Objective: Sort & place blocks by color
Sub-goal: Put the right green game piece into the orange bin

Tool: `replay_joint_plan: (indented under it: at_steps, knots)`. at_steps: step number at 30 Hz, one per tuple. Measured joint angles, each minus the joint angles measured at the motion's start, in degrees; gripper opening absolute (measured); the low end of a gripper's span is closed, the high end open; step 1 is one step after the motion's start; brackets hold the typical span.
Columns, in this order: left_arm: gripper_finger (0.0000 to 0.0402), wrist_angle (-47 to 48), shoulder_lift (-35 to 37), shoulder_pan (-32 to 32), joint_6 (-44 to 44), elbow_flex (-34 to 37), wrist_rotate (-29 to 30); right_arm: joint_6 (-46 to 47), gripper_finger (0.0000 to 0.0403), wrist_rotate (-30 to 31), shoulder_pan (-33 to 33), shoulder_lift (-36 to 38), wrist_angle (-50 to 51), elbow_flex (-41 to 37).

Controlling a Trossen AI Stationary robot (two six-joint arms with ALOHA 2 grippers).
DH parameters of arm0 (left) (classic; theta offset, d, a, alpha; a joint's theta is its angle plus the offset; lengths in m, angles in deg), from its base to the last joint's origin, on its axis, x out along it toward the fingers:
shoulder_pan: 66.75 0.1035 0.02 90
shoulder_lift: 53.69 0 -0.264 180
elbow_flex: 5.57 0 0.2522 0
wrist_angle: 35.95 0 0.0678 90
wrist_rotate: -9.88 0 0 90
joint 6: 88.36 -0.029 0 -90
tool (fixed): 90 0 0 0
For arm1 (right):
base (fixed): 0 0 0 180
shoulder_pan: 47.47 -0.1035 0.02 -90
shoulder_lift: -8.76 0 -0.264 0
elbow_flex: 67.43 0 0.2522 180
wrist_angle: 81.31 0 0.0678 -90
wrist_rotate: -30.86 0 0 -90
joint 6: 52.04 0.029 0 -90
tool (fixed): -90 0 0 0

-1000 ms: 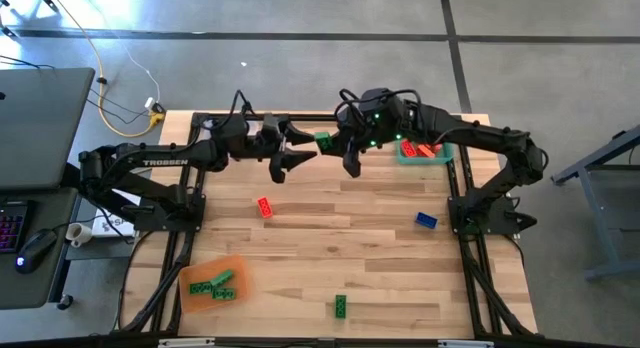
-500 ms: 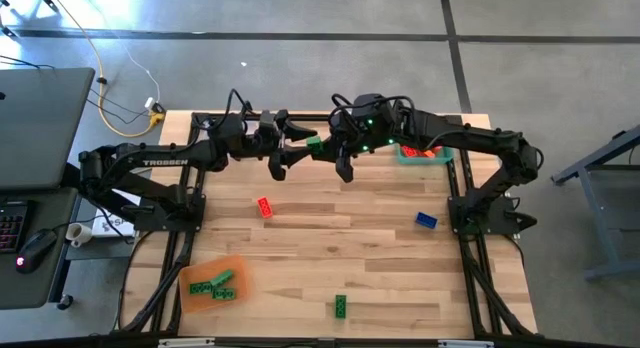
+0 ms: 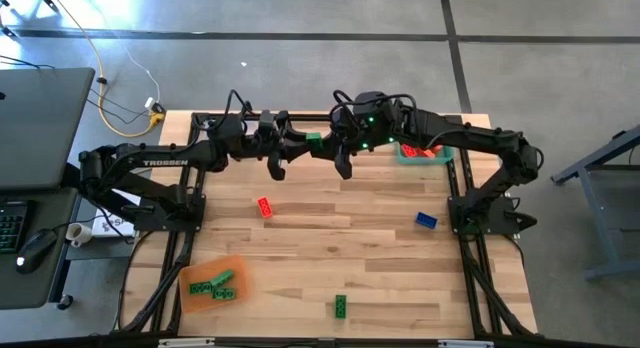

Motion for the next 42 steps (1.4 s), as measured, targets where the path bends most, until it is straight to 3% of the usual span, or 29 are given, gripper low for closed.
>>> replay_joint_plan:
  at_steps: [19,36,42]
  knots:
    - [0.0064,8.6,0.6,-4.3,-0.3,0.0,0.2,0.1,0.0261,1.0,-1.9,0.0,7.1,0.0]
    - [0.0064,37.8,12.2,-14.0,0.7,0.0,7.2,8.1,0.0268,0.5,-6.8,0.0,24.2,0.0]
    - [0.0064,51.9,16.8,-22.3,6.6,0.0,13.2,12.8,0.0268,6.3,-9.6,0.0,28.8,0.0]
